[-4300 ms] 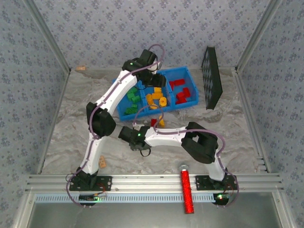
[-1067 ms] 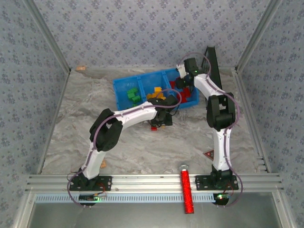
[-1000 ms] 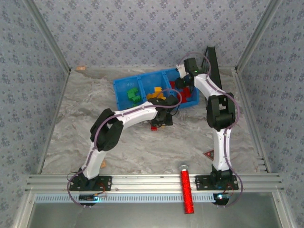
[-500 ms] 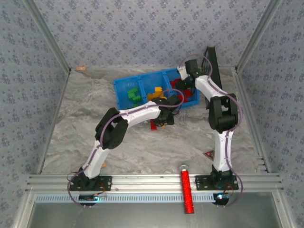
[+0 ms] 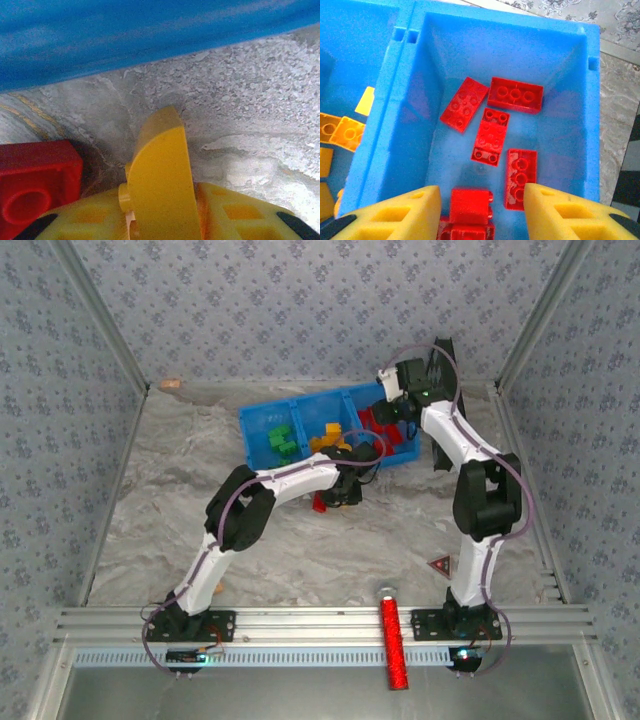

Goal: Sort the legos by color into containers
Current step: Pick up the lego from the center of the table.

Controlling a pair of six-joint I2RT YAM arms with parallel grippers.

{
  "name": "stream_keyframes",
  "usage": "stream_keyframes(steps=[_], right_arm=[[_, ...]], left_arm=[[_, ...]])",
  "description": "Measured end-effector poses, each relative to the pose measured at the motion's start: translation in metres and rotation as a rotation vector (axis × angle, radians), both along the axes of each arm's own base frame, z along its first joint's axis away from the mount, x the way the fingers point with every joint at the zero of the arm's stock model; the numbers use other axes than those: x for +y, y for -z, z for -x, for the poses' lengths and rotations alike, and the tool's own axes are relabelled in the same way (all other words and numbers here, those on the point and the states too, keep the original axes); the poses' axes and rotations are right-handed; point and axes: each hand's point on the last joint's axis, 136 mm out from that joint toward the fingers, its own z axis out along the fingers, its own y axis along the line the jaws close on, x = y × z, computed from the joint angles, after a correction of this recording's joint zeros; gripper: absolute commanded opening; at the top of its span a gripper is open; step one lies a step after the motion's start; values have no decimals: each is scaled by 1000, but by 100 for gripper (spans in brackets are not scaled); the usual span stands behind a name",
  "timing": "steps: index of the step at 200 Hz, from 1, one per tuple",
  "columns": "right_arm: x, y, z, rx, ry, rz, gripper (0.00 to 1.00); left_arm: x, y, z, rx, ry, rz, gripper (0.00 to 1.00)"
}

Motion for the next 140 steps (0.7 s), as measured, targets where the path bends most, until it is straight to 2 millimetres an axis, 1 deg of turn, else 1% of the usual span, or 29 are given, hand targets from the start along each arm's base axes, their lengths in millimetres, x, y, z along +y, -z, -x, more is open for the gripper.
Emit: stream_keyframes(steps=[32, 49, 89, 100, 118, 129, 140], right_arm=[[-11, 1, 35, 28, 36, 1, 48], [-19, -1, 58, 38, 68, -10, 48], [-38, -13, 114, 34, 172, -87, 49], [-44, -12, 132, 39, 206, -116, 50], [-51, -7, 160, 51, 271, -174, 50], [-55, -1, 177, 59, 312, -204, 50], [-58, 7, 193, 68, 352, -223, 50]], left_arm=[[3, 0, 0, -7, 6, -15, 20], [3, 0, 0, -10, 7, -12, 17], [6, -3, 1, -18, 23, -17, 15], [7, -7, 0, -29, 37, -23, 15], [7, -22, -7, -52, 54, -24, 15], [1, -39, -17, -83, 61, 2, 15], [-5, -61, -30, -125, 64, 37, 15]])
